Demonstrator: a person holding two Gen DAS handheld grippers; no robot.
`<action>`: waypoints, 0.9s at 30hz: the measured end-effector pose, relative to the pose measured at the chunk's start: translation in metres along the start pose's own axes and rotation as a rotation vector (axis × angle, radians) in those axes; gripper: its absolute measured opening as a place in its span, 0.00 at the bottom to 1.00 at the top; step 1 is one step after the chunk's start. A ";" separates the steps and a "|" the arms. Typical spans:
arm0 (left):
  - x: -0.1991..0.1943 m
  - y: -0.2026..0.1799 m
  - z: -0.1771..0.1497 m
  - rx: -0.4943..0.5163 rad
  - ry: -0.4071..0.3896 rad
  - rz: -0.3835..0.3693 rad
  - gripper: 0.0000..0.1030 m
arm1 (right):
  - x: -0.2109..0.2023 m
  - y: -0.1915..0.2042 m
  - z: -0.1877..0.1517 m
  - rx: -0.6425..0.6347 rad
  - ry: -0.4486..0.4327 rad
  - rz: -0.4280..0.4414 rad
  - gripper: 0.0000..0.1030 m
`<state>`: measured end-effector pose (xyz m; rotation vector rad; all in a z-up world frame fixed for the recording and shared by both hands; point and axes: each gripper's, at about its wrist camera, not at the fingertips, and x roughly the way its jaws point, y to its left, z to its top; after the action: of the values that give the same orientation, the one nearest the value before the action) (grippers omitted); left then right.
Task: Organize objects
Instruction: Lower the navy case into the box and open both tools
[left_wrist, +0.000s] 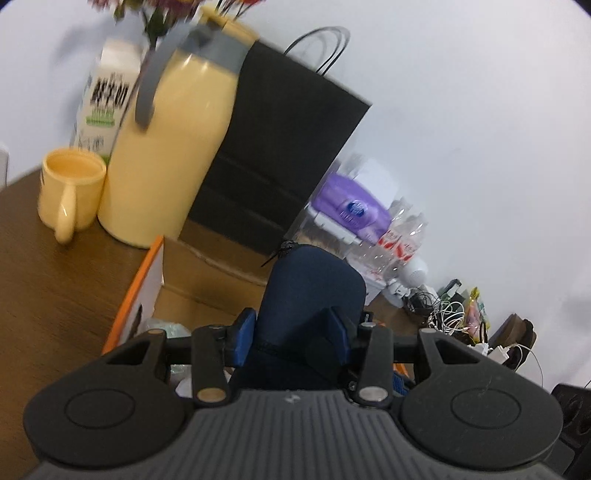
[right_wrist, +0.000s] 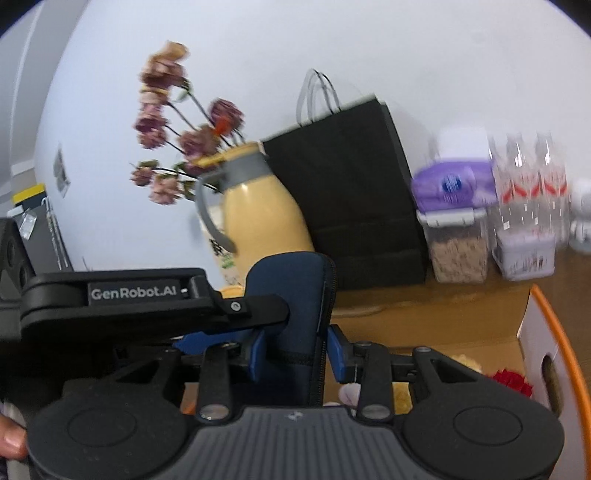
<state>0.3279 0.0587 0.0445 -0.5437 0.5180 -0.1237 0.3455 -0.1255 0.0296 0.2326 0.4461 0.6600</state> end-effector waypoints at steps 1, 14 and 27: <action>0.010 0.003 -0.002 0.003 0.028 0.013 0.42 | 0.006 -0.005 -0.003 0.007 0.015 -0.004 0.33; 0.021 0.004 -0.021 0.108 0.026 0.093 0.90 | 0.019 -0.025 -0.016 0.041 0.079 -0.035 0.79; 0.004 -0.001 -0.014 0.149 -0.020 0.131 1.00 | 0.010 -0.025 -0.010 -0.012 0.060 -0.108 0.97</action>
<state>0.3243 0.0505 0.0324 -0.3644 0.5192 -0.0318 0.3609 -0.1376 0.0091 0.1765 0.5082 0.5651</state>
